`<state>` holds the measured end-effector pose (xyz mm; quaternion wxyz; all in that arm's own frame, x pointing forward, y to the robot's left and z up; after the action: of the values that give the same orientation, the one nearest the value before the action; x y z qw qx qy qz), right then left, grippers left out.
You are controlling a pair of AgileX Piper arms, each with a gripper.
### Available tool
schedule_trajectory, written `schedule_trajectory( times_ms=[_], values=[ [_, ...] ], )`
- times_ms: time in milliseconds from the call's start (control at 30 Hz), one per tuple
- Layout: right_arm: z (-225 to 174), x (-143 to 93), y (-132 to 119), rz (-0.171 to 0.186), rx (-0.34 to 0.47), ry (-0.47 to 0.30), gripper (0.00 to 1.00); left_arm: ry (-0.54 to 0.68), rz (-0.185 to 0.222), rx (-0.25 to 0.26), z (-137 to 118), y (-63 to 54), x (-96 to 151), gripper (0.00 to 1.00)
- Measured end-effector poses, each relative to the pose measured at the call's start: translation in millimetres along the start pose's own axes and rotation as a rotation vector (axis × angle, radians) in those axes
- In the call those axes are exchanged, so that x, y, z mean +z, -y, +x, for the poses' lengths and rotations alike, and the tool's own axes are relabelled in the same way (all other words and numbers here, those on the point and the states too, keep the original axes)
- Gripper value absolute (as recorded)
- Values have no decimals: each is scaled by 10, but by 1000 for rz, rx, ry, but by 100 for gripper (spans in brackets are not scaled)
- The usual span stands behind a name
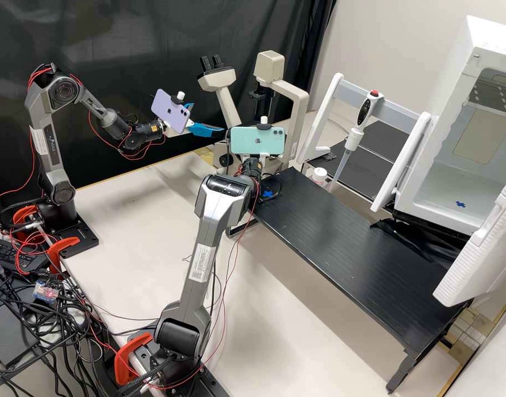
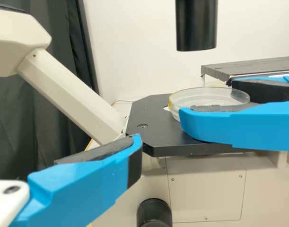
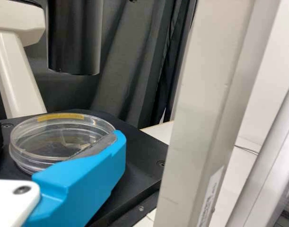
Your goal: Move the petri dish to the bench
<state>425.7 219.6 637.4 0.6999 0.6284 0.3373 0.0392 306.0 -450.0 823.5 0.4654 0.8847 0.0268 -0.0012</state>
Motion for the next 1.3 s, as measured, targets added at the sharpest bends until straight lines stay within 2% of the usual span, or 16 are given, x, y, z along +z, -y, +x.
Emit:
schedule_trajectory(
  times_ms=[567,967,1100,1300],
  values=[
    [-17,1,0,5,0,5,0,0,0,0,0,0,0,100],
    [-350,-99,-32,14,-29,25,0,0,0,0,0,0,0,100],
    [-515,-162,-48,26,-19,12,0,0,0,0,0,0,0,100],
    [-709,-216,-86,70,28,2,0,0,0,0,0,0,0,100]
  ],
)
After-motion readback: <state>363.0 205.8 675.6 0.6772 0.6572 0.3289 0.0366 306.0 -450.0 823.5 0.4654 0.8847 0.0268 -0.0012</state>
